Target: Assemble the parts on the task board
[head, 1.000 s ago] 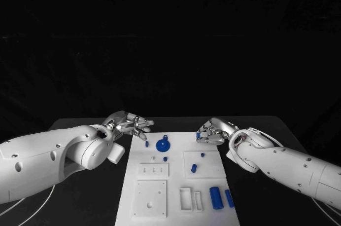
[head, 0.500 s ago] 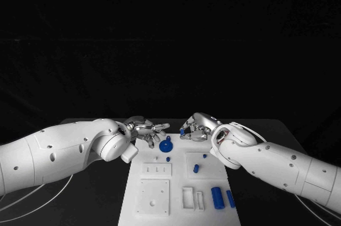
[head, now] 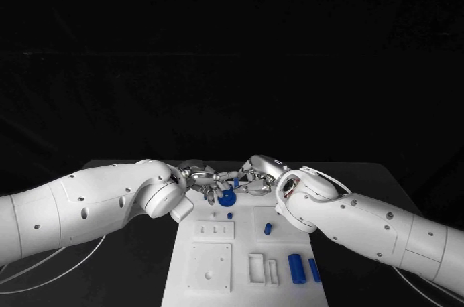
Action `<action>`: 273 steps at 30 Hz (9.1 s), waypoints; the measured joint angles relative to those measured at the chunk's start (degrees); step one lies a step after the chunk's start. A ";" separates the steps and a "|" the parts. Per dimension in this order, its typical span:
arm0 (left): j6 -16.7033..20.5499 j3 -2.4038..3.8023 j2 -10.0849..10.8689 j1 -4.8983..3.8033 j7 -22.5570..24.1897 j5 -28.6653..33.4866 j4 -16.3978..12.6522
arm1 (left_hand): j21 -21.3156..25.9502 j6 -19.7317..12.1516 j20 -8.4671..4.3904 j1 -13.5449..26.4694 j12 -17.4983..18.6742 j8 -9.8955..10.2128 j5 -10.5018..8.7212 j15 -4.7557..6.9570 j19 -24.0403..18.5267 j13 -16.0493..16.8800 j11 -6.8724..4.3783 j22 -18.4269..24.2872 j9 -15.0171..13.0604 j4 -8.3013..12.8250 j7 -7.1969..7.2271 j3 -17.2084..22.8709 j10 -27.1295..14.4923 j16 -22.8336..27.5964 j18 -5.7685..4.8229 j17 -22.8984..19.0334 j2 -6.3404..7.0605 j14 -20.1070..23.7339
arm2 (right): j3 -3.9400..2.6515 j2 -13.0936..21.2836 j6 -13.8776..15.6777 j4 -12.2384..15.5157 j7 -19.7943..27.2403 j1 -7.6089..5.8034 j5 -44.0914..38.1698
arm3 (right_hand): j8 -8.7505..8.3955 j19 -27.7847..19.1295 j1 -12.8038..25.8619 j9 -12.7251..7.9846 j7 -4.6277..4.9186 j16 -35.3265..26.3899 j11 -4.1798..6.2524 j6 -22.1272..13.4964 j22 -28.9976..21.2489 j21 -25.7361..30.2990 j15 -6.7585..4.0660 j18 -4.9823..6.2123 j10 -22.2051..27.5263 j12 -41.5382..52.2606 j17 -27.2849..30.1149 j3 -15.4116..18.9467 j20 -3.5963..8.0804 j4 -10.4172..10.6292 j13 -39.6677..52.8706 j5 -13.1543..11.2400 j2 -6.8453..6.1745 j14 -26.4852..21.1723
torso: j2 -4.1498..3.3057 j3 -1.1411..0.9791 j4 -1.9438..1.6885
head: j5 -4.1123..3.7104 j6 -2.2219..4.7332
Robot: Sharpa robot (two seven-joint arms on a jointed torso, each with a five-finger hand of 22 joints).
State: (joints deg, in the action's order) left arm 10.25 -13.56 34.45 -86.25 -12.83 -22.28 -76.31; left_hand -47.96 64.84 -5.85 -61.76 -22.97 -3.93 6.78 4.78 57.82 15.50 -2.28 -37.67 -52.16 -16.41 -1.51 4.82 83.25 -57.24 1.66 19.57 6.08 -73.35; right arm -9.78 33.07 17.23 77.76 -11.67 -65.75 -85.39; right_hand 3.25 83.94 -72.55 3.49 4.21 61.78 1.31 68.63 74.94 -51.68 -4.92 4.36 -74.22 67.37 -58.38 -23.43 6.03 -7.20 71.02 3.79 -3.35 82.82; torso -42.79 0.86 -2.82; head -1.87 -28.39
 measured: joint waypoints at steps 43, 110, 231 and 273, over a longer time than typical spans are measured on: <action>0.16 -0.04 -1.14 0.00 -6.90 -8.32 0.19 | 2.38 -1.39 0.32 -2.95 0.85 -0.01 0.28 -0.54 -0.30 -1.20 0.75 -1.21 5.75 3.21 -0.84 -2.77 -1.16 -0.39 0.06 -1.85 -4.68 0.94 | 0.36 -0.80 -2.19 2.26 -1.41 -0.02 -0.58 | 0.22 0.00 0.27 0.22 0.06 0.00 0.10 0.07 -0.02 0.00 0.03 0.00 0.10 0.00 0.01 0.02 0.00 0.00 0.05 0.33 -0.59 -0.01 | -0.02 0.01 0.01 | 0.12 -0.29; -1.46 0.03 -1.19 -0.05 -7.18 -8.53 0.14 | -0.28 0.04 -0.82 -7.41 2.38 -1.29 6.55 1.16 -0.38 -2.03 -0.98 -7.73 7.34 12.95 -3.53 19.13 0.82 -3.51 0.07 3.35 -3.22 -0.53 | 1.18 -1.33 -2.72 1.53 -1.80 0.05 -0.50 | 0.17 0.00 -0.37 0.20 -0.97 -1.33 0.34 1.03 -0.03 1.11 0.04 0.00 0.74 -1.56 0.80 3.40 0.00 2.60 -1.45 2.15 -1.90 -0.01 | 0.00 -0.09 0.08 | 0.01 -0.94; 6.36 -0.38 -1.33 8.21 -19.64 -29.39 -3.34 | 15.62 3.34 -3.07 -6.40 -14.78 0.02 11.11 3.23 10.49 2.13 -2.14 -32.65 12.71 20.80 -2.69 23.16 1.88 -10.87 -0.80 10.87 2.06 -6.05 | -1.67 12.24 7.67 2.77 2.90 0.69 10.01 | 0.52 0.00 -2.19 0.13 1.63 -7.49 -1.92 -8.30 0.00 21.88 1.95 1.41 12.18 -8.82 9.06 23.00 -1.44 9.88 -20.08 17.79 -5.02 -5.04 | 1.72 -1.00 -0.63 | 0.26 -7.20; 2.29 -0.23 -1.95 8.50 -20.42 -31.58 -1.96 | 21.52 3.34 -3.06 -1.79 -15.98 -0.23 10.10 3.04 12.72 3.44 -2.06 -37.26 12.32 23.76 -2.69 23.28 1.94 -12.65 -0.80 10.10 -2.36 -5.98 | -1.67 11.91 7.52 2.76 2.57 0.70 10.05 | 0.52 0.00 -2.19 0.13 1.47 -7.49 -1.93 -7.71 -0.02 22.20 1.74 1.38 12.17 -8.82 9.06 22.87 -1.44 9.75 -20.23 18.24 -5.02 -5.24 | 1.67 -0.99 -0.67 | 0.16 -7.60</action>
State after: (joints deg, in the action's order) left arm 12.54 -13.80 32.50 -77.75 -33.25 -53.86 -78.27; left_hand -26.45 68.18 -8.90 -63.55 -38.95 -4.16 16.89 7.82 70.54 18.95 -4.34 -74.93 -39.84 7.35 -4.20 28.10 85.19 -69.89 0.86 29.67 3.72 -79.33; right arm -11.45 44.98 24.75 80.52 -9.11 -65.05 -75.33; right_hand 3.77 83.94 -74.74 3.63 5.68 54.29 -0.61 60.91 74.92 -29.48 -3.18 5.74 -62.05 58.54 -49.32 -0.55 4.59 2.55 50.79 22.03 -8.37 77.57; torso -41.12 -0.13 -3.49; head -1.71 -35.99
